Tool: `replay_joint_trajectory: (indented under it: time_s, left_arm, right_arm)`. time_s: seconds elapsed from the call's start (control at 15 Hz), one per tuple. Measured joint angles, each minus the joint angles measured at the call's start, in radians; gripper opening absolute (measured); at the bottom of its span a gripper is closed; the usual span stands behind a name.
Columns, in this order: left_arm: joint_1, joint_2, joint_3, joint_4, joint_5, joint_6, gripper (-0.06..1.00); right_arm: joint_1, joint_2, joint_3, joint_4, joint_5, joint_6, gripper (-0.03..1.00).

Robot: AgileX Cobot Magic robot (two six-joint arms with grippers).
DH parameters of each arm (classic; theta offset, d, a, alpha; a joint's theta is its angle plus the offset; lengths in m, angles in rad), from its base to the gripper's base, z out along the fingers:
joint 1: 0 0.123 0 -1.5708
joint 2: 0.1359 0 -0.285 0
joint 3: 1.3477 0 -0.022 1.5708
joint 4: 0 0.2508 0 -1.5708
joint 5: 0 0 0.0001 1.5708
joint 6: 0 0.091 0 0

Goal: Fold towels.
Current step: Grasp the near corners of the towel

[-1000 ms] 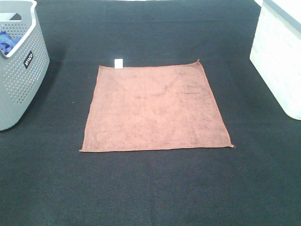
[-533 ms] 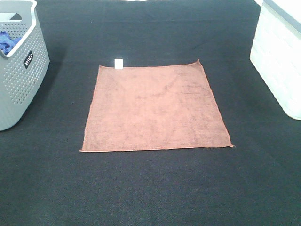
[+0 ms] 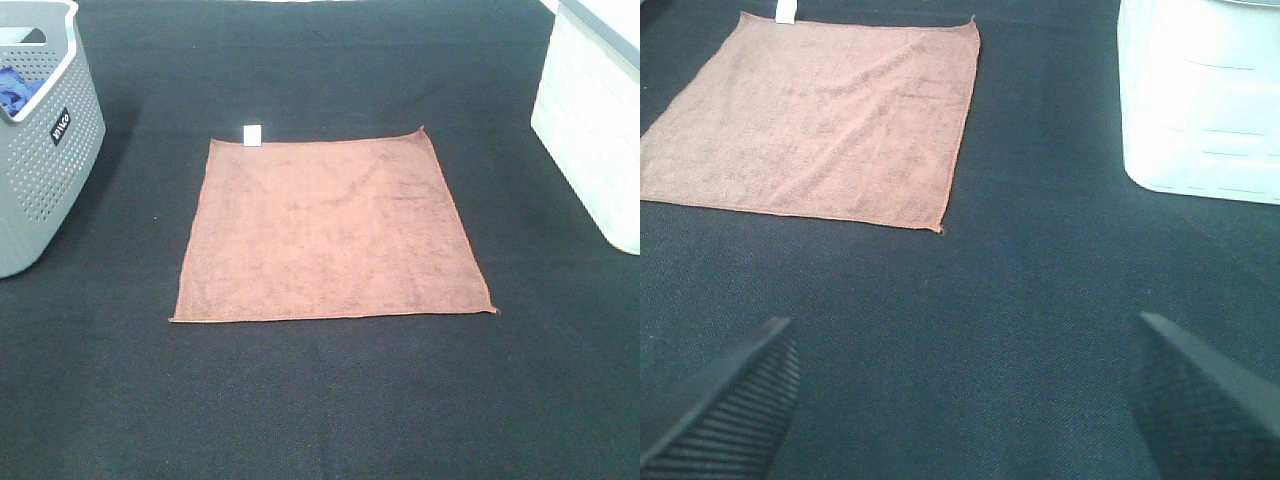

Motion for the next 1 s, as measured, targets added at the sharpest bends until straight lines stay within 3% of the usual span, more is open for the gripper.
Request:
replay_joint_trajectory:
  time_s: [1.0]
  left_arm:
    - [0.0,0.0,-0.003,0.0,-0.01,0.0,0.67]
  right_arm:
    - [0.0,0.0,0.0,0.016,-0.005,0.002,0.83]
